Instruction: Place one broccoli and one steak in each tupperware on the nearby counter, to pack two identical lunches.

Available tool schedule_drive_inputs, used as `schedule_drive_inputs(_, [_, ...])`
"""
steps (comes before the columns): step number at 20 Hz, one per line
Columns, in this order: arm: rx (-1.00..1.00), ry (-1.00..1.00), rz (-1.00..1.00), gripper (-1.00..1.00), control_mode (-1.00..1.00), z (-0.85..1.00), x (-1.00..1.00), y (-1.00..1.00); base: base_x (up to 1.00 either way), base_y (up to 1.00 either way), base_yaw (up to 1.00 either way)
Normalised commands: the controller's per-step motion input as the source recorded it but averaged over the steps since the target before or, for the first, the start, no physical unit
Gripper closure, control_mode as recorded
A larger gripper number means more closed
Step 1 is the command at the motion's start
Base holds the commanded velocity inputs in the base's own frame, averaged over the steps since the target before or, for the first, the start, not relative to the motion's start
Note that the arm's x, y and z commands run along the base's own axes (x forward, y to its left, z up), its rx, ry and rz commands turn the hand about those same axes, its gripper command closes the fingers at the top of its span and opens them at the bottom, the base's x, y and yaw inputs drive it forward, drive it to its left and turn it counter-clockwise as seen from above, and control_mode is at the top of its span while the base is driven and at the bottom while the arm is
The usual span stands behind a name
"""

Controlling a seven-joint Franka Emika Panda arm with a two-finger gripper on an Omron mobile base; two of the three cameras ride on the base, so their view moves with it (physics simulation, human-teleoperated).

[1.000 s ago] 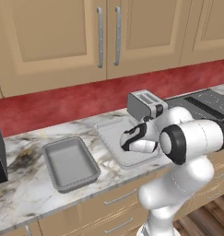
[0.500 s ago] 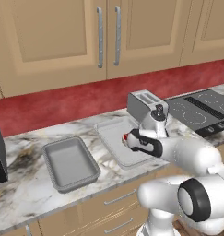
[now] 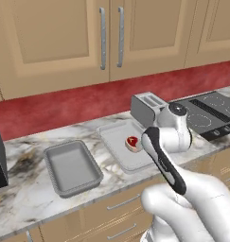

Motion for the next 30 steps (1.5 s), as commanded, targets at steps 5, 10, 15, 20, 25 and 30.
schedule_drive_inputs(5, [0.00,-0.11,0.00,-1.00,-1.00,0.57,-1.00,-0.16,0.00,0.00,0.00])
schedule_drive_inputs(10, [0.00,-0.11,0.00,-1.00,-1.00,0.65,-1.00,-0.29,0.00,0.00,0.00])
schedule_drive_inputs(15, [0.00,-0.09,-0.01,-1.00,-1.00,0.54,-1.00,-0.13,0.00,0.00,0.00])
schedule_drive_inputs(20, [0.00,-0.08,-0.03,-1.00,-1.00,0.10,-1.00,0.00,0.00,0.00,0.00])
schedule_drive_inputs(25, [0.00,-0.01,0.00,-1.00,1.00,0.00,-0.40,0.00,-0.60,0.00,0.00])
schedule_drive_inputs(30, [0.00,0.00,0.00,-1.00,1.00,0.00,0.00,0.00,-1.00,-0.09,0.00])
